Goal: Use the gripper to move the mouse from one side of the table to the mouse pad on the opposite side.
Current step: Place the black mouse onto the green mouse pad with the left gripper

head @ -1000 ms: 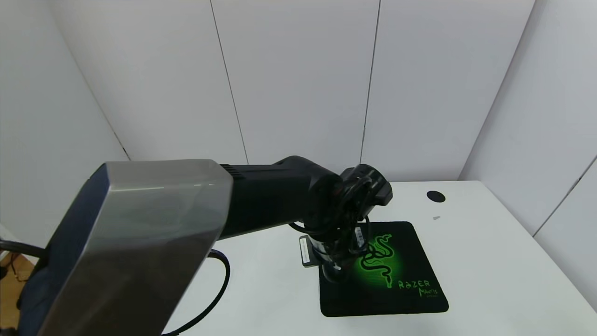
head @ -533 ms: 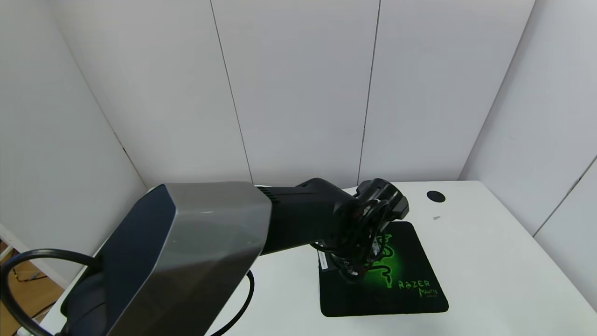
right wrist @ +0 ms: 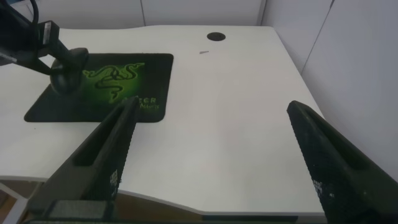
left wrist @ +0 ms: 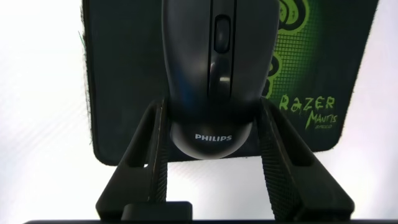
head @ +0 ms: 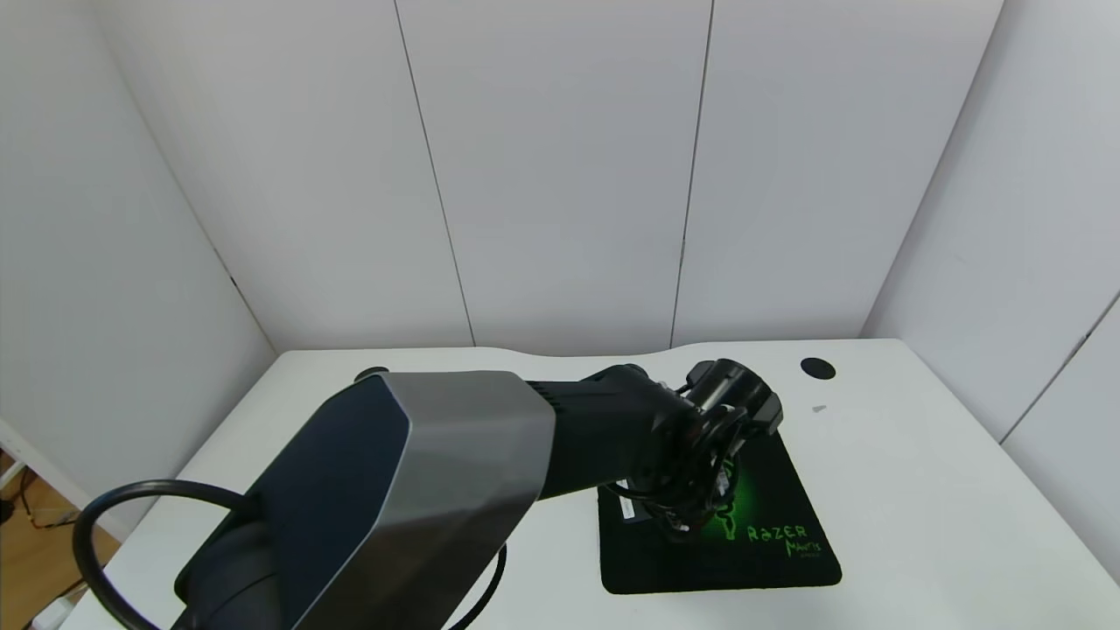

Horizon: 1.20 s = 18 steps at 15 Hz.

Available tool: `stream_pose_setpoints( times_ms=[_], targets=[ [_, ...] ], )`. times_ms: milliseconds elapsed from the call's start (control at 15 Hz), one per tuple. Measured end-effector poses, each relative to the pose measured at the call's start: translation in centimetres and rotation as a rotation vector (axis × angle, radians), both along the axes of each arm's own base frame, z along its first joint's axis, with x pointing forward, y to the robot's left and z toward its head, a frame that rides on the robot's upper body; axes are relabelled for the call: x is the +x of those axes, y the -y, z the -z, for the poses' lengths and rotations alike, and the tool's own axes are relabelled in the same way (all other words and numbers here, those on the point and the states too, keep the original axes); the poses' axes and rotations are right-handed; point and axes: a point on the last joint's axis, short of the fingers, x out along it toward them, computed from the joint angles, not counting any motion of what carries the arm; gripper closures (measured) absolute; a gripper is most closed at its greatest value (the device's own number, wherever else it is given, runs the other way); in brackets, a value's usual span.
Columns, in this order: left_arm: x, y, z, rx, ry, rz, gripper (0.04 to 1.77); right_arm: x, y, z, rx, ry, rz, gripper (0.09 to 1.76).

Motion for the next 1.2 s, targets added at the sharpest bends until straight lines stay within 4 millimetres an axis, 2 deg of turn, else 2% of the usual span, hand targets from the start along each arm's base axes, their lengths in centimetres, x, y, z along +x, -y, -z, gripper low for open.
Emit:
stream_pose_setpoints(
  times_ms=[533,1067,1200],
  targets=[
    [0.0,0.8,2.2,0.034,-0.014,0.030,0.92,0.0,0.0,0.0,0.000,0.000,0.000,0.14],
    [0.4,1.0,3.2,0.033,-0.010,0.022,0.92,0.0,0.0,0.0,0.000,0.000,0.000,0.14],
    [0.5,1.0,3.4,0.037,-0.011,0.021,0.76,0.0,0.0,0.0,0.000,0.000,0.000,0.14]
  ],
)
